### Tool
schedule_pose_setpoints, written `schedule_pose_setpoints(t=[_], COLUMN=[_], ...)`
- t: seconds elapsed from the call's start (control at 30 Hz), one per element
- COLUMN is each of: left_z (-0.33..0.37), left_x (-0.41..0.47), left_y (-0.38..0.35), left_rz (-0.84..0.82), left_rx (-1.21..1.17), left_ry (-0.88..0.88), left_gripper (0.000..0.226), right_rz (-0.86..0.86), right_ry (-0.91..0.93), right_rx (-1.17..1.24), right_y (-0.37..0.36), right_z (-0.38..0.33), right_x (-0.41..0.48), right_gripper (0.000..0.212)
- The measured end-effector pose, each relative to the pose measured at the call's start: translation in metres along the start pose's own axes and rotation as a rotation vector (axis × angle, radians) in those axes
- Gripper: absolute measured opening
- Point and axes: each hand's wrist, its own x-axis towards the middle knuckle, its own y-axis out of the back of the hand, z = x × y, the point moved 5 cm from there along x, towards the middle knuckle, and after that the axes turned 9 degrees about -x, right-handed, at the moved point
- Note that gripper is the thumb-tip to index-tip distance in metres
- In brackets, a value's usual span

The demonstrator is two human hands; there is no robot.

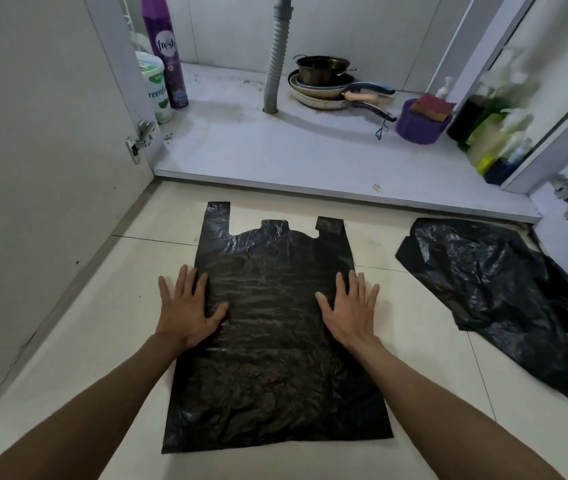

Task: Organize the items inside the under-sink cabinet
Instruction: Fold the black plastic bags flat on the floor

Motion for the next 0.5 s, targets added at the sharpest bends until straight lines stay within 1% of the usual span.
schedule_pose_setpoints(t=[0.1,0.17,0.27,0.37,0.5], left_z=[0.017,0.029,0.043,0.045,0.038], left_x=[0.024,0.045,0.079,0.112,0.126], left_y=[0.016,0.022,0.028,0.024,0.011], left_rz=[0.007,-0.005,-0.035,-0.053,-0.112], left_rx=[-0.048,-0.103,-0.127,-0.141,-0.181], left_ry=[-0.039,-0.05,-0.056,-0.032,0.023], left_gripper=[0.111,0.113,0.114,0.114,0.118], right_rz=[0.082,0.113,0.05,-0.094,-0.158], right_ry=[0.049,0.076,0.083,0.012,-0.025], right_rx=[0.037,0.093,0.107,0.09,0.019], right_y=[0.028,0.047,0.06,0.054,0.046], right_z=[-0.003,-0.007,-0.015,-0.017,-0.014], right_x=[0.028,0.052,0.089,0.123,0.143], right_gripper=[0.055,0.049,0.047,0.059,0.072])
